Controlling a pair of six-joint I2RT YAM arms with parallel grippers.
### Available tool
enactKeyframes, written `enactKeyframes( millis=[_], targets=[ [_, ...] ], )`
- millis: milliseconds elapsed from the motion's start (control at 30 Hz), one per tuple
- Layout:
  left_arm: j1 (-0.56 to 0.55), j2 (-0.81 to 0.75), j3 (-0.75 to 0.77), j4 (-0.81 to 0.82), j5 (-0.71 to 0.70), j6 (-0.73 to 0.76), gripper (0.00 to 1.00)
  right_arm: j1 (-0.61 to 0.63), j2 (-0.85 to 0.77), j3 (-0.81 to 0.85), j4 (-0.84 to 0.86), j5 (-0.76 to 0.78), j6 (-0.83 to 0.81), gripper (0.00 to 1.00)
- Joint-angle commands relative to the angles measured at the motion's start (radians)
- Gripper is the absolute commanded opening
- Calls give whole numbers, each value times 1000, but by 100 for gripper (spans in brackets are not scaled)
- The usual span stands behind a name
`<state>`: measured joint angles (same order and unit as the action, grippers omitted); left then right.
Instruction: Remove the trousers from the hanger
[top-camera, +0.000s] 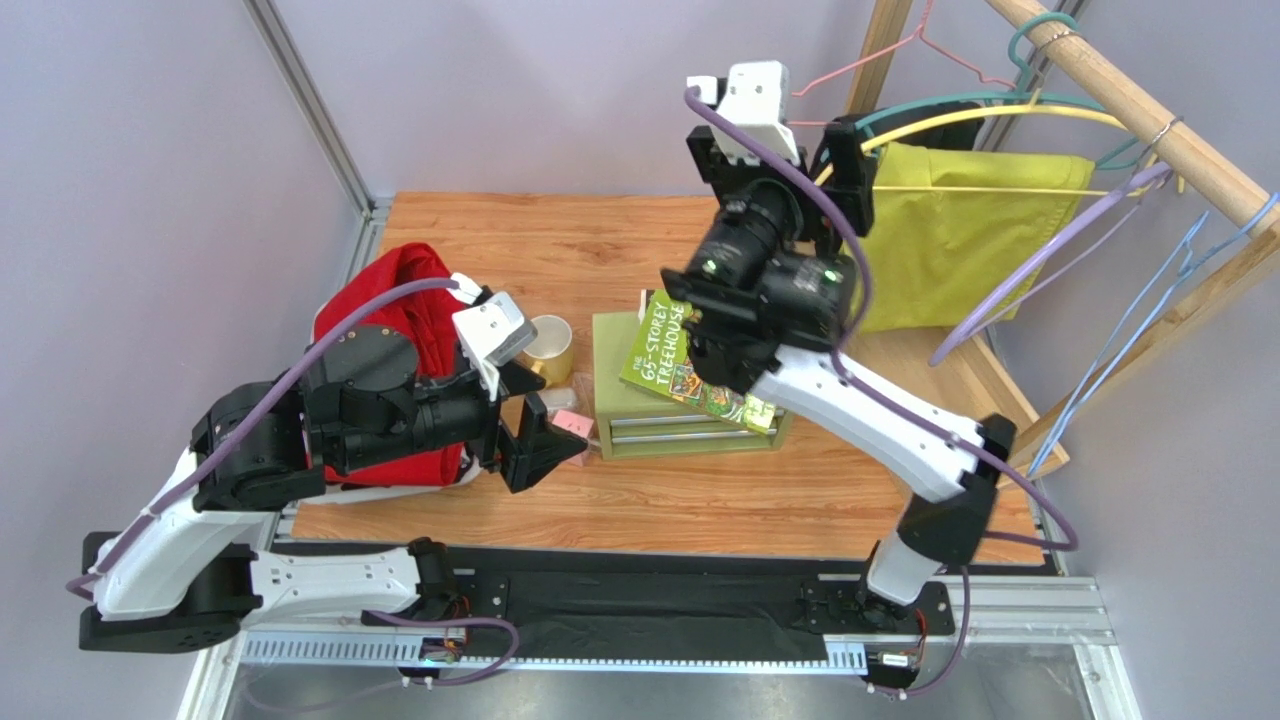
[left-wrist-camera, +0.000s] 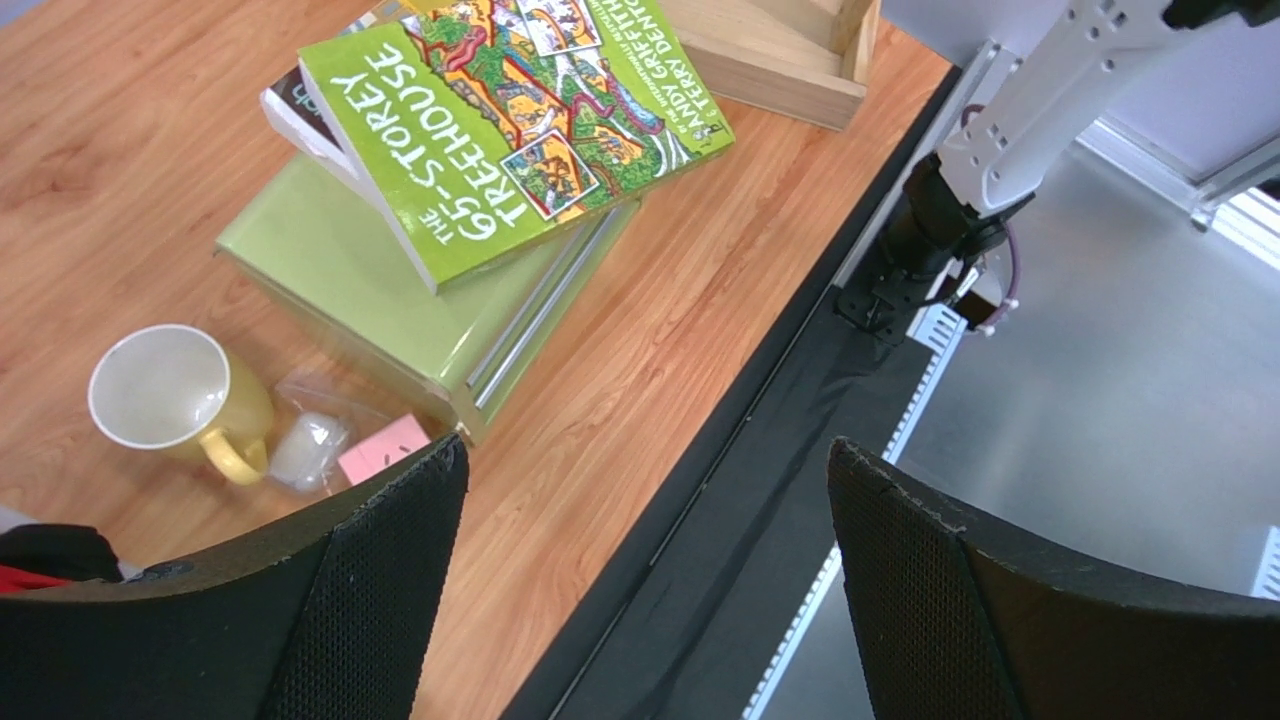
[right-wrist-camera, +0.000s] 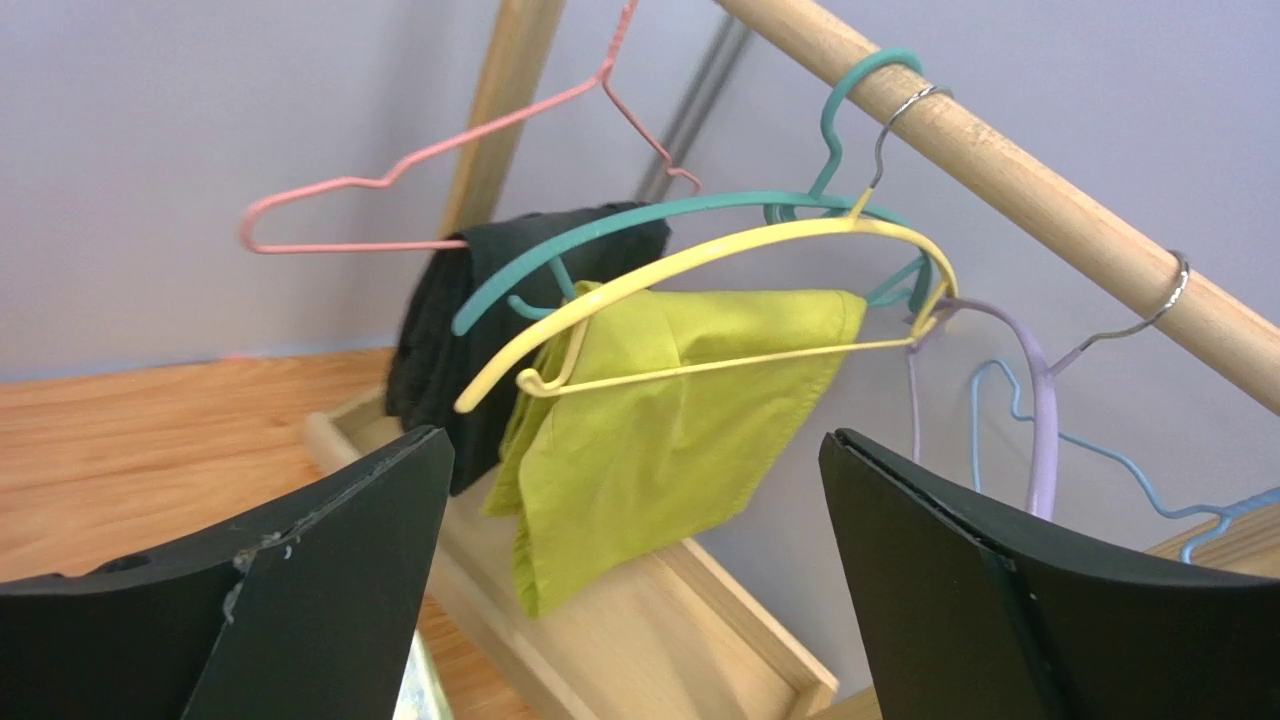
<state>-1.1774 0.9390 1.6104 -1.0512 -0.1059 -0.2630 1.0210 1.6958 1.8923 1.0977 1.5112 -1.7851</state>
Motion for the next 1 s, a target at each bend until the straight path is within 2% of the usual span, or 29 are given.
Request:
enactKeyframes(
  millis=[0,33,100,133,167,200,233,267,300,367,400,433,467,500,533,567,600,633,667,733,800,867,900,967],
  targets=[
    [4,-32,-20,71,-6,-58,93,187,-125,71,90,254,-23,100],
    [4,-34,-23,69,-12,-67,93,267,-116,94,94,254,-19,100],
    [4,-40,-27,69,-20,-82,93,341,-107,181,146,254,-23,100],
    [4,-42,-29,69,-18,-88,93,411,-111,209,237,253,-26,100],
    [4,-46,-29,68,-20,-106,93,448,-129,217,269,254,62,100],
    [4,-51,-41,75,-12,-113,93,482,-162,153,266,253,158,100],
    [5,-54,-47,79,-12,-120,93,540,-245,93,184,253,312,100],
    [2,-63,-59,82,-12,-130,93,566,-292,33,95,251,616,100],
    [4,-66,-61,88,-12,-131,93,592,-377,-90,-64,251,779,100],
    [5,-65,-60,86,-17,-139,93,692,-459,-229,-33,190,936,100],
    [5,-66,-57,85,-15,-140,93,730,-545,-346,-97,160,1156,100],
    [4,-65,-55,85,-17,-139,93,781,-589,-392,-245,135,1326,100],
    [4,-63,-52,85,-17,-140,93,801,-638,-407,-485,50,1604,100],
    [4,-63,-50,85,-20,-142,93,807,-722,-389,-1262,-65,2301,100],
    [5,-60,-50,85,-18,-143,93,700,-740,-336,-1464,-200,2550,100],
    [5,-60,-50,86,-17,-145,93,627,-757,-369,-1490,-405,2590,100],
    [4,-60,-53,88,-12,-151,93,581,-768,-398,-1431,-480,2542,100],
    [4,-60,-58,88,-11,-154,93,570,-748,-391,-1472,-480,2485,100],
    [5,-62,-64,89,-8,-160,93,570,-717,-315,-1534,-438,2483,100],
    [4,-63,-69,91,-6,-177,92,562,-598,-236,-1679,-384,2419,100],
    [5,-68,-70,91,-6,-185,92,518,-489,-112,-1758,-413,2348,99],
    [5,-74,-70,83,-9,-197,92,406,-426,-3,-1827,-501,2342,92],
    [4,-75,-70,77,-14,-202,92,302,-365,32,-1899,-540,2347,88],
    [5,-86,-78,73,-20,-222,91,193,-308,82,-1950,-650,2356,86]
  ],
)
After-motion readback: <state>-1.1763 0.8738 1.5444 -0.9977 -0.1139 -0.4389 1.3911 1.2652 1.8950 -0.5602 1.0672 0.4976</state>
